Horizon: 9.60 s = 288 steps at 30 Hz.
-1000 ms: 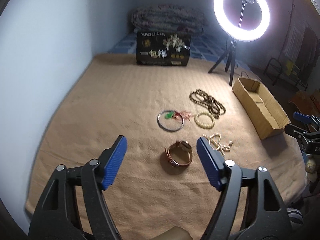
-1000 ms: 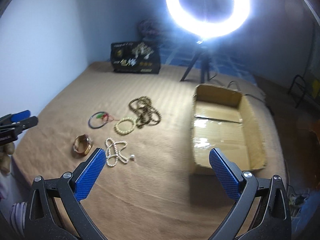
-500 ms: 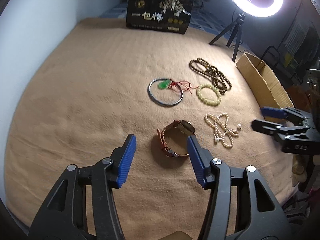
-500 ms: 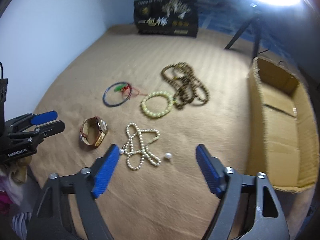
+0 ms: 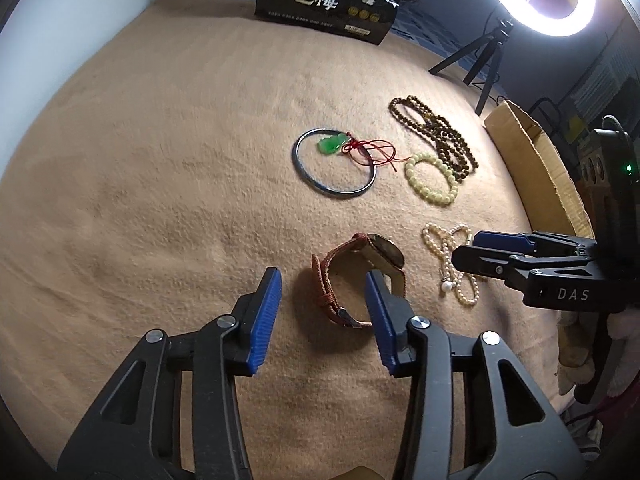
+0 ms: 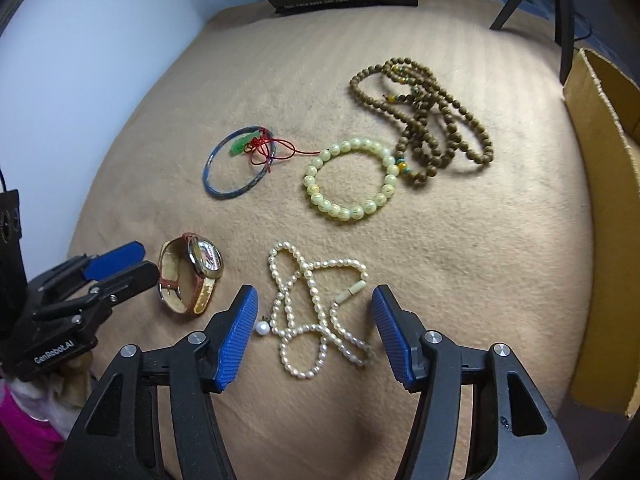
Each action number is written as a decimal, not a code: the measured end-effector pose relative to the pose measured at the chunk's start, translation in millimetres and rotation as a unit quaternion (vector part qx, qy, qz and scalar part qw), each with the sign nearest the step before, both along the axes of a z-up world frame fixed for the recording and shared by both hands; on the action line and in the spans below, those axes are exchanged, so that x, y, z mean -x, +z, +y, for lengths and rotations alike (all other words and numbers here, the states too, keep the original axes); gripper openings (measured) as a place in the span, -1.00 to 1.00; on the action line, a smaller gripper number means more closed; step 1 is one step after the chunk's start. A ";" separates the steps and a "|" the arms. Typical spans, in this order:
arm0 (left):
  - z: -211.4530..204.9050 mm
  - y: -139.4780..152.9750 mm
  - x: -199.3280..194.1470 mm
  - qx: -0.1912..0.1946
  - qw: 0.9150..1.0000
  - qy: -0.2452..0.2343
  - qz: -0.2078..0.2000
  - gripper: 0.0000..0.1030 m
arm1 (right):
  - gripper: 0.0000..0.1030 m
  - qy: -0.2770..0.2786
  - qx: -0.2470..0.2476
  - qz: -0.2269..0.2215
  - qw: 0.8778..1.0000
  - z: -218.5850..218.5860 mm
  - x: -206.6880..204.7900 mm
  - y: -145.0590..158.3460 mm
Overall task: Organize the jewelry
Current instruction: 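Close the left gripper on the brown watch while the right gripper grasps the pearl necklace, then carry the watch and pearl necklace with both grippers over the cardboard box, then open both grippers to drop the watch and necklace into the box, then grasp the blue bangle with jade pendant with the left gripper while the right grasps the wooden beads, then lift the bangle and wooden bead strand with both grippers over the box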
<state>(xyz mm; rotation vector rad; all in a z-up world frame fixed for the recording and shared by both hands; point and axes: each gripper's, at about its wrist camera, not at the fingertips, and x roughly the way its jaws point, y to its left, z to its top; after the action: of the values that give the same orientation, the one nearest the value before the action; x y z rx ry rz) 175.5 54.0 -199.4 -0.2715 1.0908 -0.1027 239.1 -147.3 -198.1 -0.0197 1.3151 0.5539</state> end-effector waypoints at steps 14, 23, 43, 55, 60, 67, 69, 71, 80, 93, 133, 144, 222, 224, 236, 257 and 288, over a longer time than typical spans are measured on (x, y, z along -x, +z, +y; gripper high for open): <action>-4.6 -16.1 -11.2 0.005 1.000 -0.007 0.019 -0.45 | -0.18 -0.006 0.068 -0.001 0.998 44.4 -15.5 -14.6; -5.8 -20.1 -14.4 0.001 1.000 -0.005 0.015 -0.76 | -0.77 0.012 0.086 -0.017 0.996 67.1 -13.4 -15.8; -15.5 19.9 1.3 -0.008 0.999 -0.012 -0.032 -0.84 | -0.87 -0.012 0.009 -0.080 0.997 28.0 4.2 35.8; -54.3 62.1 -1.9 0.001 0.996 -0.055 -0.072 -0.84 | -0.87 -0.029 -0.014 -0.154 0.988 -44.8 37.5 117.0; -76.6 75.5 -10.2 0.005 0.993 -0.077 -0.084 -0.84 | -0.87 -0.047 -0.017 -0.176 0.983 -69.6 38.5 135.7; -112.4 89.4 -33.4 0.011 0.990 -0.107 -0.096 -0.84 | -0.87 -0.077 -0.008 -0.200 0.977 -110.7 36.6 150.1; -121.8 92.6 -38.9 0.013 0.988 -0.113 -0.100 -0.84 | -0.87 -0.086 -0.008 -0.203 0.975 -123.2 35.3 153.5; -133.1 95.3 -46.2 0.015 0.987 -0.121 -0.103 -0.84 | -0.87 -0.095 -0.005 -0.205 0.974 -135.8 33.2 155.6; -184.3 97.5 -84.4 0.018 0.984 -0.145 -0.103 -0.84 | -0.87 -0.133 0.004 -0.208 0.969 -185.7 21.8 157.2; -250.3 81.1 -128.9 0.015 0.980 -0.175 -0.093 -0.84 | -0.87 -0.163 0.027 -0.190 0.968 -233.6 4.0 126.9; -254.9 81.3 -130.3 -0.009 0.979 -0.177 -0.103 -0.21 | 0.16 -0.187 0.047 -0.171 0.966 -237.7 6.3 102.8; -195.3 111.4 -116.2 -0.032 0.976 -0.172 -0.130 -0.21 | 0.38 -0.167 0.030 -0.202 0.965 -202.5 8.3 133.6; -31.4 -22.6 -138.3 -0.125 0.970 -0.209 -0.025 -0.87 | -0.46 -0.029 0.091 -0.069 0.993 7.3 -139.2 -20.7; -31.6 -22.8 -137.7 -0.125 0.970 -0.207 -0.027 -0.88 | -0.65 -0.035 0.084 -0.068 0.993 5.0 -139.8 -19.5; -33.0 -13.7 -131.3 -0.107 0.975 -0.192 -0.028 -0.93 | -0.67 -0.048 0.069 -0.092 0.992 -17.5 -117.2 4.4; -61.5 95.5 -94.3 -0.104 0.968 -0.196 -0.115 -0.93 | -0.68 -0.038 0.072 -0.211 0.974 -38.1 -61.7 139.6; -182.9 188.8 -47.1 -0.084 0.942 -0.265 -0.186 -0.93 | -0.68 -0.144 0.039 -0.314 0.938 -156.5 1.0 249.3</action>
<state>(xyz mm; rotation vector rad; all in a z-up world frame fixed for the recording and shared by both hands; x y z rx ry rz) 222.5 -128.8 -10.6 0.1993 0.7647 -0.5189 238.1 -303.8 51.2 -0.0631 0.6945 0.2100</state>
